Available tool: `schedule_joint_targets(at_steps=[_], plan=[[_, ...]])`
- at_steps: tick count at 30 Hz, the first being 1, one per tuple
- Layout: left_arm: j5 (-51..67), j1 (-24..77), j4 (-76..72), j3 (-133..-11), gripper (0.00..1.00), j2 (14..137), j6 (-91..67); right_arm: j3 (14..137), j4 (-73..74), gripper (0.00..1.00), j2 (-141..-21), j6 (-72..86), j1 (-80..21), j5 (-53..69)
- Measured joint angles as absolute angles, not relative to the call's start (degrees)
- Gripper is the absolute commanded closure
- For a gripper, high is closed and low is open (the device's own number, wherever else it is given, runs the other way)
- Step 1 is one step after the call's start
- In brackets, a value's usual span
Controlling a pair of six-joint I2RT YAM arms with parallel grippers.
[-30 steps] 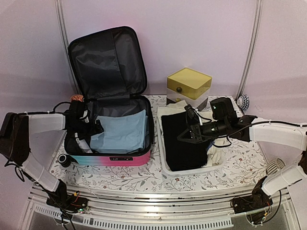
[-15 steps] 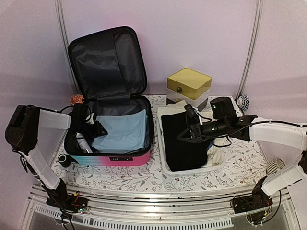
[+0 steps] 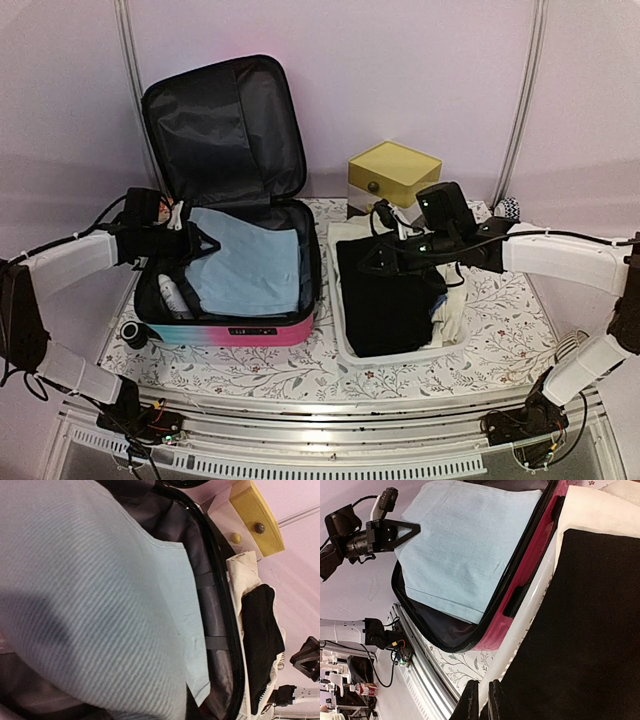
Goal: Open, take out, and arrange the luggage
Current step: Pick up the clothes from the opened luggage, then place the clothes in the bin.
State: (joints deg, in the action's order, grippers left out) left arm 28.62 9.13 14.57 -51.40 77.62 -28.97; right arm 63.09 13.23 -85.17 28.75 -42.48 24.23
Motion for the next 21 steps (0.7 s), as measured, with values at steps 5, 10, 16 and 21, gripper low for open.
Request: schedule_joint_targets(at_steps=[5,10,16,21], plan=[[27.1,11.5,20.6,-56.2,1.00,76.4,-28.9,66.7,13.6,0.82,-86.3,30.8,-46.3,21.4],[22.7,16.0,25.1,-59.5,1.00,76.1,-28.5,71.2,11.9,0.73,-88.8,32.0,-49.2,20.7],[19.3,20.7,29.7,-64.2,1.00,75.9,-27.2,71.3,11.4,0.50,-89.8,32.4,-49.8,20.3],[17.5,24.3,32.4,-67.4,1.00,75.9,-26.4,71.7,10.8,0.29,-90.0,32.4,-49.8,19.9]])
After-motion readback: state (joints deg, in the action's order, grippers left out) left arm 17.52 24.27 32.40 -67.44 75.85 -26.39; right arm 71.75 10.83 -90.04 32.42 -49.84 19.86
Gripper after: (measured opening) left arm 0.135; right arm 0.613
